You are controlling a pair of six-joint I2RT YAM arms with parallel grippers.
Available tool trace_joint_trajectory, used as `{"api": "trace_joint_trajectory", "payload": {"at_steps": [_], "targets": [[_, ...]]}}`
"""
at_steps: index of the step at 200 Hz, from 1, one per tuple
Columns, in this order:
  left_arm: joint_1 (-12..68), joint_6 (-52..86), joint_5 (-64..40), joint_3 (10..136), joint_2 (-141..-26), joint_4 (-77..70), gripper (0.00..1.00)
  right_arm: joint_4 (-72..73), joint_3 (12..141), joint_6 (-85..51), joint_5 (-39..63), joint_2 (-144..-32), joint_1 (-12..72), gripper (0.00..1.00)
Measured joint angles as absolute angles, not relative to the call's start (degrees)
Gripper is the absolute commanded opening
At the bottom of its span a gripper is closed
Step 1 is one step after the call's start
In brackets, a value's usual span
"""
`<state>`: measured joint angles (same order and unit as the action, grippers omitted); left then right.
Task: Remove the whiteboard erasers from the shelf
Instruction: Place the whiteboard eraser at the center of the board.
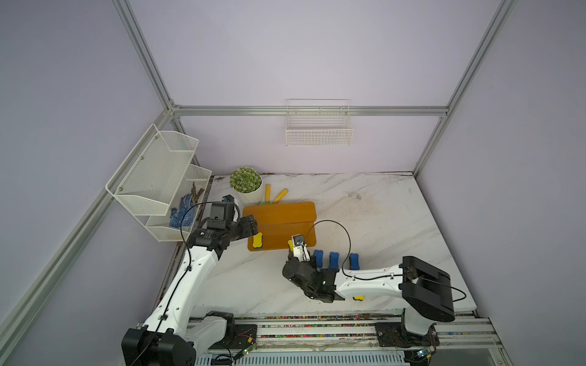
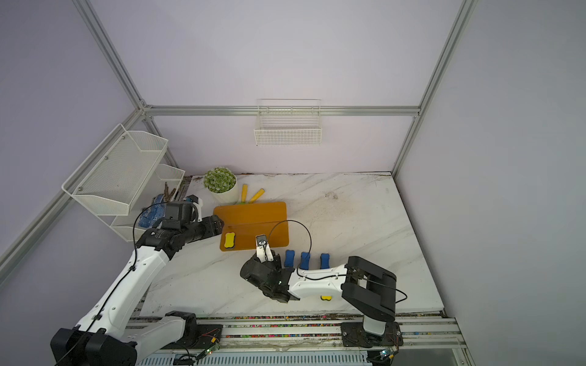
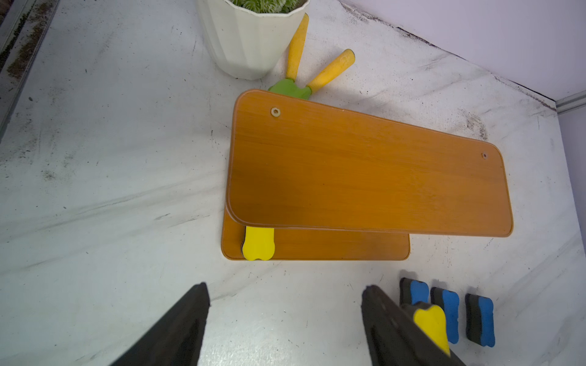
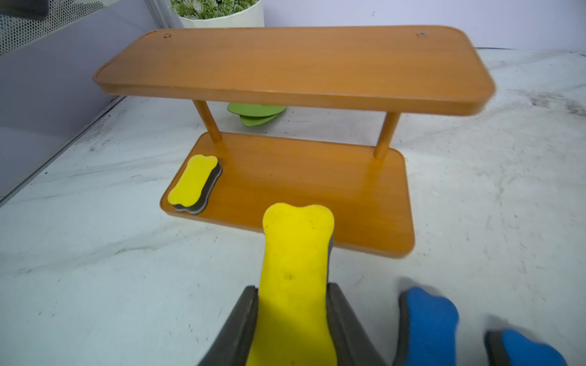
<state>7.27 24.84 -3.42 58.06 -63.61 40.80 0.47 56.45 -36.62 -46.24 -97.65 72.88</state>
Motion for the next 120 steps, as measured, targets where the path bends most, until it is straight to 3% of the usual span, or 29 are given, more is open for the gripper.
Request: {"api": "trace_joint_trajectory", "payload": {"at_steps": [68,120], "targets": [[8.3,24.8,-3.4,58.1,-63.4,40.8,0.80,-30.0,48.3,-64.3,-48.1,-83.7,82.8,0.26],[8.3,24.4,-3.2,58.1,-63.0,40.8,0.80,-31.9,40.7,-71.5,-43.7,-78.8,83.0,0.26]]}}
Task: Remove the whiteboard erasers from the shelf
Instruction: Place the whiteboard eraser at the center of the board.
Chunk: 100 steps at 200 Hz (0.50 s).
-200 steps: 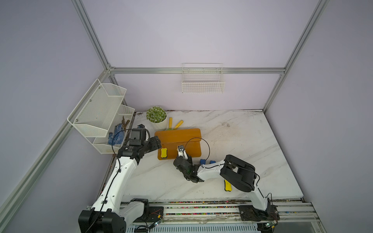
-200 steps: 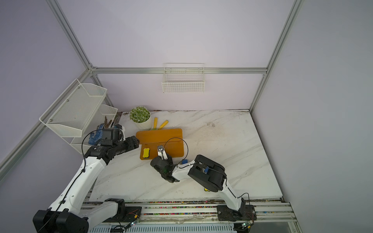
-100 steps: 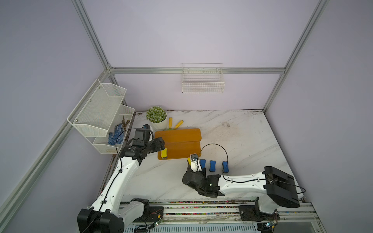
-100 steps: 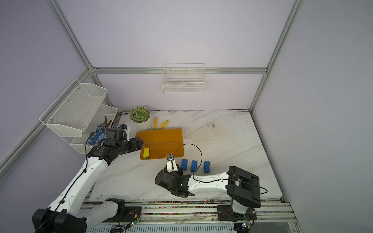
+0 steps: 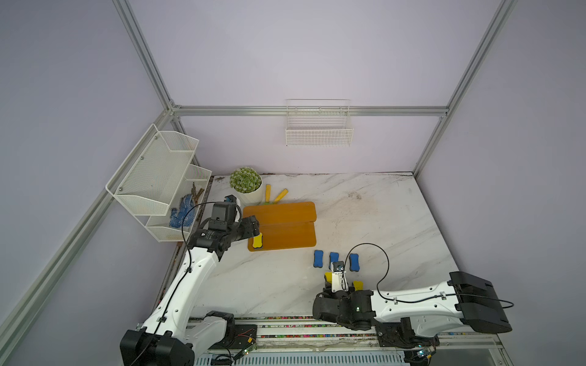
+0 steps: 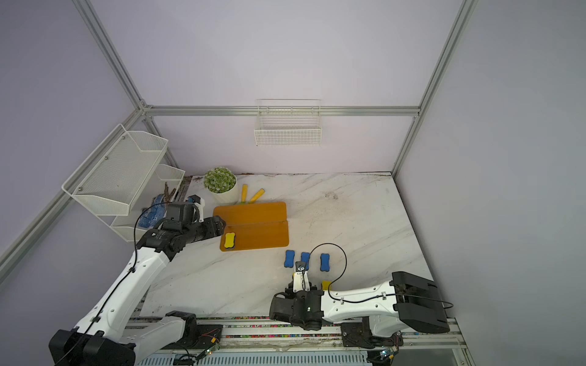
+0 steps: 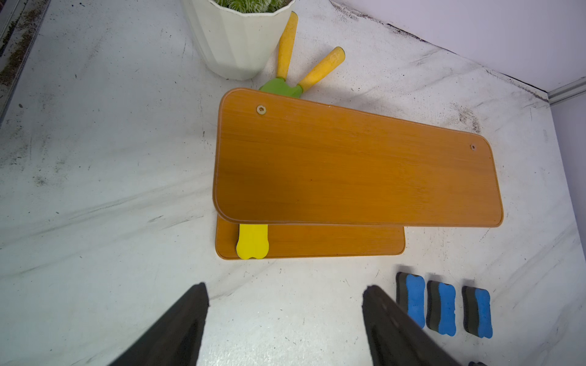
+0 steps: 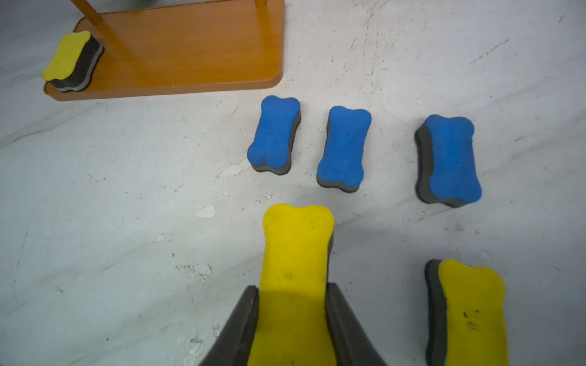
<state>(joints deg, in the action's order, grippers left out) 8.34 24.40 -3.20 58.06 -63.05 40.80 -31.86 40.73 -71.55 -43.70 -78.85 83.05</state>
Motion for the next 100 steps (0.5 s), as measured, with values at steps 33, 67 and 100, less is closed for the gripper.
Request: {"api": "trace_joint_trajectory", "payload": {"at_steps": [33,67,100], "targets": [[8.3,24.4,-2.9,58.1,-63.0,40.8,0.80,-28.8,36.5,-72.9,-41.1,-76.6,83.0,0.26],[8.3,24.4,-2.5,58.1,-63.0,40.8,0.80,-29.2,36.3,-75.0,-39.9,-76.4,83.0,0.26],[8.3,24.4,-1.9,58.1,-63.0,40.8,0.80,-30.8,36.0,-78.0,-39.3,-76.6,83.0,0.27]]}}
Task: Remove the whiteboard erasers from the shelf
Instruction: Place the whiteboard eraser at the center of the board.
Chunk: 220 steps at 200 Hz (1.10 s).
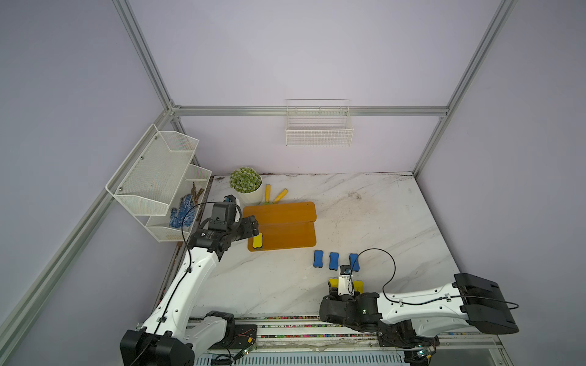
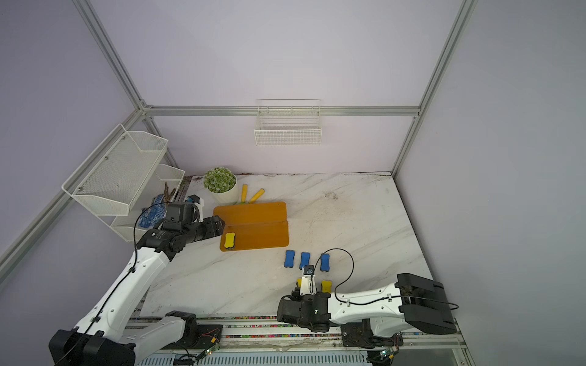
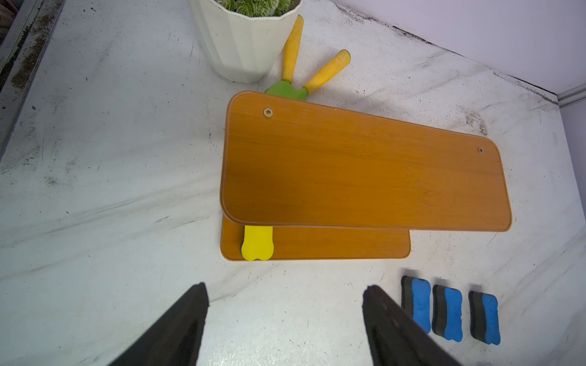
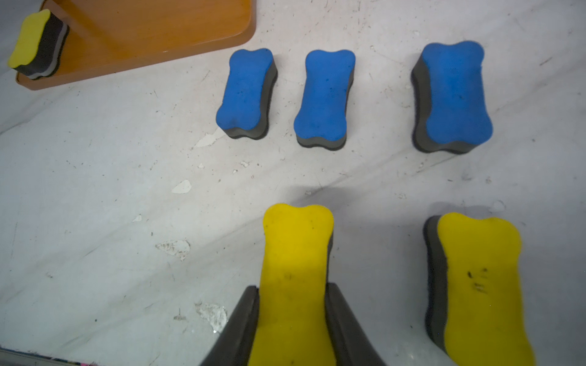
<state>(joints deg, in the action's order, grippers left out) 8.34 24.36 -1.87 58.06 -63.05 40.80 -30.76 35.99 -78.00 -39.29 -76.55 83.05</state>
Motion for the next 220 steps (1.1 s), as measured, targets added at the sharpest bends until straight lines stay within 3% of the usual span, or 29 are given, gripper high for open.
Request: {"api": "trace_joint_trajectory", "payload": {"at_steps": [32,102,220], "targets": [[8.3,24.3,-1.6,58.1,-63.0,40.8,0.80,-31.6,35.7,-80.0,-39.3,-78.9,83.0,0.29],[8.3,24.3,-1.2,58.1,-63.0,40.8,0.81,-31.7,35.8,-81.4,-38.7,-81.7,83.0,0.45],[8.6,24.1,-0.6,58.1,-63.1,40.8,0.79,-33.0,37.7,-77.3,-39.2,-78.5,82.9,0.52]]}}
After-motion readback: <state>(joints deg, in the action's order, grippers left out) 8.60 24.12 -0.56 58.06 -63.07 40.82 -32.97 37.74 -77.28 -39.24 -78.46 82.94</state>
